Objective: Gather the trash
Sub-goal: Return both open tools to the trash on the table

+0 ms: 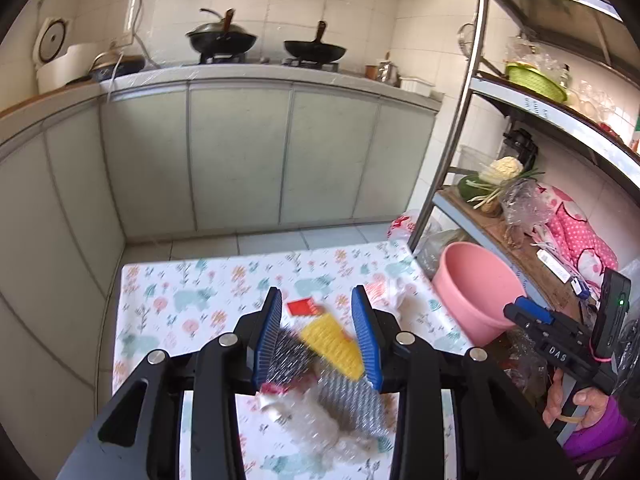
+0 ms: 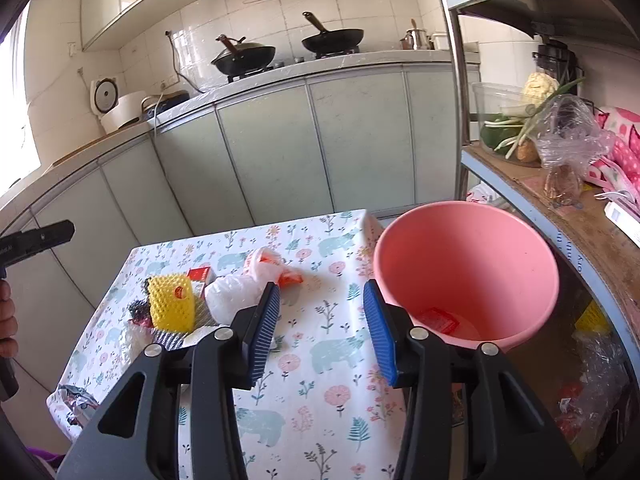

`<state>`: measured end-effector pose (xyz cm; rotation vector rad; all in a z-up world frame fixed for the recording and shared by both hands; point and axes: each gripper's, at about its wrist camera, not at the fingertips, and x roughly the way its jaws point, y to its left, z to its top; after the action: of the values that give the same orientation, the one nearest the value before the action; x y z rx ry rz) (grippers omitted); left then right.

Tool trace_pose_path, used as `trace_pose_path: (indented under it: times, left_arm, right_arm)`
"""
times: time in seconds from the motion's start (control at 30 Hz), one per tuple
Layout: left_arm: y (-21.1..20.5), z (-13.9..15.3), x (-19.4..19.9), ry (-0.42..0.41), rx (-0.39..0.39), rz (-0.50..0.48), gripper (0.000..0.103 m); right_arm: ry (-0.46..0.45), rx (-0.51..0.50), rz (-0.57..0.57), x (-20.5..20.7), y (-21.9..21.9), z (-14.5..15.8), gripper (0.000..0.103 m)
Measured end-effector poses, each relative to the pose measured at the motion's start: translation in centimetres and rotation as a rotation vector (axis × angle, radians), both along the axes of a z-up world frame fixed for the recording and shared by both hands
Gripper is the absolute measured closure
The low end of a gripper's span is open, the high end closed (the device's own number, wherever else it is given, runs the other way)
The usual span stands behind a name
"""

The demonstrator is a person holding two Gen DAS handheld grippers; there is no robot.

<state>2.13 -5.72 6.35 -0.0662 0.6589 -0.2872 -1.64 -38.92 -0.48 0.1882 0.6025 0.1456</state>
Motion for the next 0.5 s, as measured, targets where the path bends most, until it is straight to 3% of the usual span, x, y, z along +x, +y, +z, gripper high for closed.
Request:
trace_pose_path:
  times: [0.23,0.5]
  left_arm:
    - [2.3,-2.9,-1.5,0.091,-0.039,0.024,0.068]
    - [0.6,-6.9,-0.9,0.228,-0.042,-0.024,0.068]
  right_arm:
    - [0.027,-0.008,0.065,0.4,2.5,-0.4,0.058]
    - [0.06,-0.015,0.127,0.7,4.9,-1.0,0.058]
